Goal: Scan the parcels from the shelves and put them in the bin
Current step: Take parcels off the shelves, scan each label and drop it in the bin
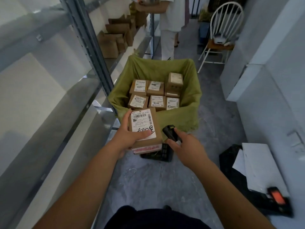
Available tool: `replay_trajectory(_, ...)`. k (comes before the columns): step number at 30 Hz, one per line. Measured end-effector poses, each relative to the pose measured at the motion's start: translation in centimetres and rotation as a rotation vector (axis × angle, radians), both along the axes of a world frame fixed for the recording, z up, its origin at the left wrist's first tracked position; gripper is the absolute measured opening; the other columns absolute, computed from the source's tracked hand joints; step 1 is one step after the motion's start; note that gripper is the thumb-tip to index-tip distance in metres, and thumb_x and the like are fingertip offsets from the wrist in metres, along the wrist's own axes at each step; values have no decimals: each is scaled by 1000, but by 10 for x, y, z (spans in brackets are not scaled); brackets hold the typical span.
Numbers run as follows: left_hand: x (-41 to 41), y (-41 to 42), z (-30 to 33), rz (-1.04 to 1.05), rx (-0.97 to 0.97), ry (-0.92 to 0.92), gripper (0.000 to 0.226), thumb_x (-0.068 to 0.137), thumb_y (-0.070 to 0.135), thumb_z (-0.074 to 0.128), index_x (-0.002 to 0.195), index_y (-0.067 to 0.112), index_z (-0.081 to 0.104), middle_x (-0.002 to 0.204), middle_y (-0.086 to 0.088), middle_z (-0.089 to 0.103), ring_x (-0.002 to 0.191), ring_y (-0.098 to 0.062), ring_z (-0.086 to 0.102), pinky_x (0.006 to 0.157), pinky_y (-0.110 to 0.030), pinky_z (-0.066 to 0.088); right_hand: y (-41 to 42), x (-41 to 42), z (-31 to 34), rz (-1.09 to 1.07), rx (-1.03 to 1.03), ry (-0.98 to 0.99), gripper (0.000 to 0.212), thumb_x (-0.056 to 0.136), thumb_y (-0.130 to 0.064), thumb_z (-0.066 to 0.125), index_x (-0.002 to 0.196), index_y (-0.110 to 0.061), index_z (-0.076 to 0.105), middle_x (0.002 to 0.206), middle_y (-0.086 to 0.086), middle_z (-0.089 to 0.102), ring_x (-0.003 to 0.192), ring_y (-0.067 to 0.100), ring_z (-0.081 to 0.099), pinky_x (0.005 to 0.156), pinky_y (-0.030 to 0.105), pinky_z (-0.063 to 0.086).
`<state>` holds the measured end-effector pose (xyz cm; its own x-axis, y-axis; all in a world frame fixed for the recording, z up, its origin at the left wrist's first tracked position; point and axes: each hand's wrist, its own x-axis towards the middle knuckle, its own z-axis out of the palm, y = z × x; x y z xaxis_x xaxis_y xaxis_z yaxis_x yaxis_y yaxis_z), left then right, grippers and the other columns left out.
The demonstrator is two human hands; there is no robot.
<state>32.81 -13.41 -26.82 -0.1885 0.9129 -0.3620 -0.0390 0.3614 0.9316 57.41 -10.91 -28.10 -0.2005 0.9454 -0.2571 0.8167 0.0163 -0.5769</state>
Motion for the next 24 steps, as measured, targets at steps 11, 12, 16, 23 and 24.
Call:
replay_trajectory(11,-31,175,-10,-73,-11,36,135,50,34,107,154,60,25,146,10,56,130,-19,59,101,-51,57,140,-12,12,-141,10,169,69,96,-61,58,157,-38,39,138,5,58,112,21,63,94,45,57)
replay_trajectory(12,-38,195,-14,-70,-12,14,133,55,31,105,156,58,23,148,9,54,131,-20,57,104,-51,55,157,-16,13,-151,21,169,69,96,-61,59,158,-37,39,140,6,58,113,21,62,95,45,57)
replay_trajectory(16,-61,273,-24,-124,-77,5,128,65,26,100,157,58,18,149,8,52,130,-22,56,105,-53,53,219,-32,11,-196,-26,102,72,95,-66,57,158,-39,35,142,6,57,120,22,60,101,45,53)
replay_trajectory(23,-79,401,-52,-238,-167,13,141,45,44,105,155,62,18,147,13,53,130,-20,55,109,-57,49,302,-57,0,-285,-94,-1,72,97,-62,56,159,-36,34,136,5,60,111,17,61,94,38,55)
replay_trajectory(24,-80,417,-59,-255,-170,13,143,44,43,105,156,60,18,148,13,53,131,-20,55,110,-55,48,311,-61,-2,-293,-105,-20,71,97,-61,56,160,-37,33,134,6,59,108,16,61,93,39,55)
